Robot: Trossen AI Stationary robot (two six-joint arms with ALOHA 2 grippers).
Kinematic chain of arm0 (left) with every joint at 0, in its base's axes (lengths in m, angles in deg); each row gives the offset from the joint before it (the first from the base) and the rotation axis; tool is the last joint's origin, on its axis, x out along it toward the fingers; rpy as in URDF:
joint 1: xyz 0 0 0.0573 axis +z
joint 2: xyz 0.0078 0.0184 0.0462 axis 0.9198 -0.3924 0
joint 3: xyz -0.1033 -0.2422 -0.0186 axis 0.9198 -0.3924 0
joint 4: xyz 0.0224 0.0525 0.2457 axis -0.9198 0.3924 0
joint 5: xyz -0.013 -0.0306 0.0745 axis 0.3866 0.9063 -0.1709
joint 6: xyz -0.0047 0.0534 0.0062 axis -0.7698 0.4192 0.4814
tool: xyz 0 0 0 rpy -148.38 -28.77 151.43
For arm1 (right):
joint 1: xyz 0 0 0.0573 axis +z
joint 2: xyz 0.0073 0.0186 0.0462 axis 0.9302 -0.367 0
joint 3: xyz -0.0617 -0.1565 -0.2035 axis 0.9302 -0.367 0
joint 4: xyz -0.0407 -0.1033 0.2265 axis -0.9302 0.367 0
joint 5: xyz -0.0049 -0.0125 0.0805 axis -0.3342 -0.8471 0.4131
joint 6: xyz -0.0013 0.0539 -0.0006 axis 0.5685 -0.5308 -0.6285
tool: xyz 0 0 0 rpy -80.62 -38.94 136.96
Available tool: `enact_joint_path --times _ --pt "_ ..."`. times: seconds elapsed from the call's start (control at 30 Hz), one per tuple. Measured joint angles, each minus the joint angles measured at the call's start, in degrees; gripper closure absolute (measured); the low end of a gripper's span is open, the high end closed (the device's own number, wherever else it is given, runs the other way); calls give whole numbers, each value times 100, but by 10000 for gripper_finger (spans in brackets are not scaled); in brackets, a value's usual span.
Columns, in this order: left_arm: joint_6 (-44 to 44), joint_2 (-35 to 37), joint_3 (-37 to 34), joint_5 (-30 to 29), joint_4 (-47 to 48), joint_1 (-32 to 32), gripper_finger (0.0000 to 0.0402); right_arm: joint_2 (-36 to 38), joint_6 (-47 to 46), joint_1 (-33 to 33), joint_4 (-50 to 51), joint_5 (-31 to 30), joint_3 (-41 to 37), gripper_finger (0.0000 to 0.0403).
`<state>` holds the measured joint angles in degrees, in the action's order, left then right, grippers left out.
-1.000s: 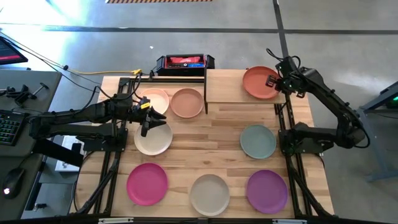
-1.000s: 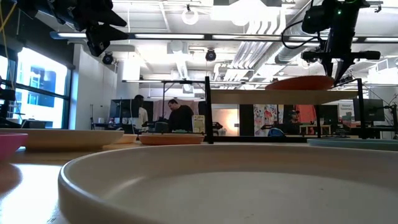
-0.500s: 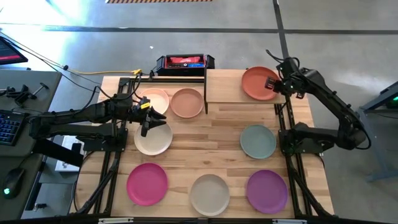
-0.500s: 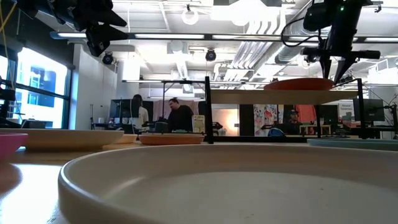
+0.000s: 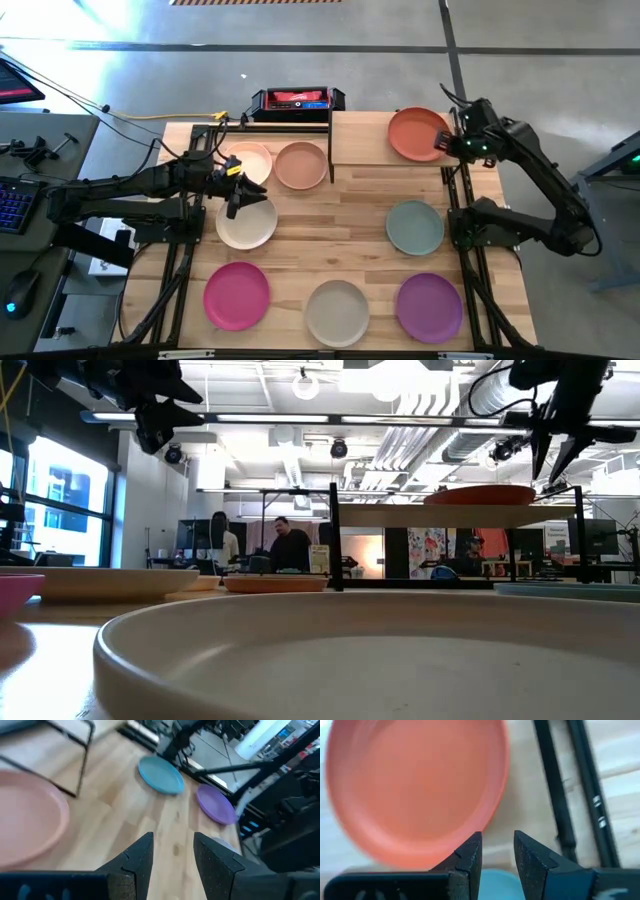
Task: Place and stack plates onto a shelf
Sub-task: Stack the pink plate on top of the orange plate on the shelf
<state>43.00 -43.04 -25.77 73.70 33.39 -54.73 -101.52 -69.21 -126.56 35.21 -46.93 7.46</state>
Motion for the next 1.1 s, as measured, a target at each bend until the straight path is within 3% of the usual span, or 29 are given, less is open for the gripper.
enact_joint_path --times 0.23,0.43,0.8,1.1 --pt "-582 0 -2 814 324 -62 273 488 4 0 43 787 0 311" --pt "-617 -27 -1 1199 437 -545 273 685 4 96 24 1499 0 311" --pt "-671 -577 -7 1009 951 -1972 273 698 -520 1456 -54 1752 0 311" --pt "-1068 -1347 -7 136 926 -2905 273 660 -1352 2824 -511 1215 0 311"
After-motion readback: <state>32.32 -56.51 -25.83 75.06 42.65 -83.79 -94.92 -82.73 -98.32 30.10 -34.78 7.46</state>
